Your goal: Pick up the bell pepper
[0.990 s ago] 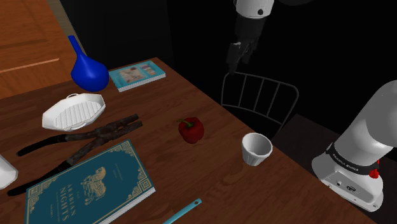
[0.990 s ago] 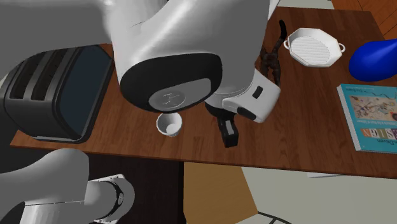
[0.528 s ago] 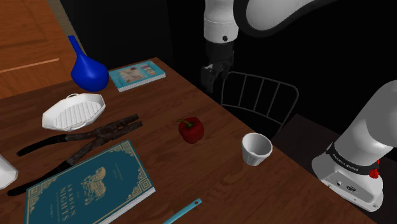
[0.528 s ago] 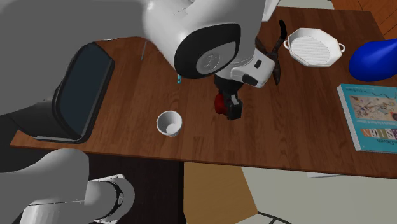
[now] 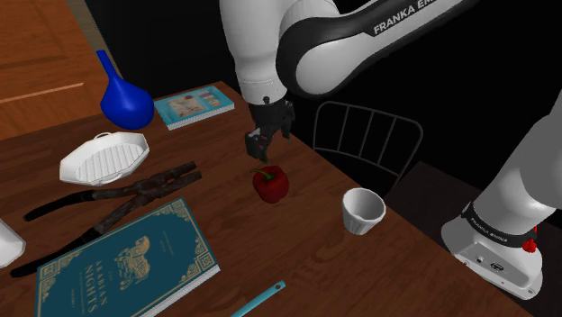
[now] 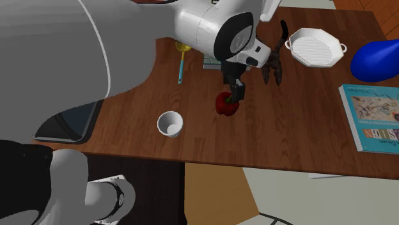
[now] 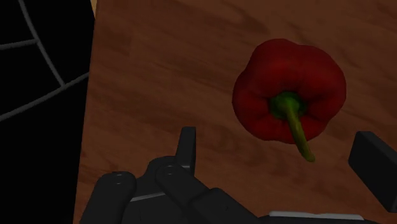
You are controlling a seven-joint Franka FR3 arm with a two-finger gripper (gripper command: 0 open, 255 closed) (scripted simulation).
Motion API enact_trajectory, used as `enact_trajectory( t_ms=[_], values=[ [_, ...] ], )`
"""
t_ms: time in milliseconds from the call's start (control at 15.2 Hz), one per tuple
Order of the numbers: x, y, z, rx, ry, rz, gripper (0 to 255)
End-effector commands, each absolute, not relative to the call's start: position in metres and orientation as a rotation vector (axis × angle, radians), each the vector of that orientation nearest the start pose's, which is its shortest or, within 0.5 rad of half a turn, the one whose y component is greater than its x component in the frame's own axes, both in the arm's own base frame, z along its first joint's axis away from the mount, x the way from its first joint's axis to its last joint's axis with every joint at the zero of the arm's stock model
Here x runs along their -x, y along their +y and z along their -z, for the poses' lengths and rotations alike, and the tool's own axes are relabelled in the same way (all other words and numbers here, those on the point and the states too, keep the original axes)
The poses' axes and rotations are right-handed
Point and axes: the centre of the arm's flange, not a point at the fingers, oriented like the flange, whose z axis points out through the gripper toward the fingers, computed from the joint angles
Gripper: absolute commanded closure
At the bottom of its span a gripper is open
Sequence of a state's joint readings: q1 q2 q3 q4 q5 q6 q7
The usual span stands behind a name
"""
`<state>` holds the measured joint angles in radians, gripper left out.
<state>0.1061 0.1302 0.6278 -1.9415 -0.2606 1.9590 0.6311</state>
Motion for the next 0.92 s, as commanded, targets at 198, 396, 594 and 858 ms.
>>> enact_trajectory(
  t_ms=[198, 396, 594, 858],
  values=[
    [-0.454, 0.399, -0.389, 3.327, -0.368, 0.038, 0],
    [-0.454, 0.399, -0.373, 3.327, -0.368, 0.038, 0],
    [-0.454, 0.399, -0.354, 3.327, -0.368, 0.038, 0],
    [-0.454, 0.398, -0.355, 3.327, -0.368, 0.039, 255]
  ],
)
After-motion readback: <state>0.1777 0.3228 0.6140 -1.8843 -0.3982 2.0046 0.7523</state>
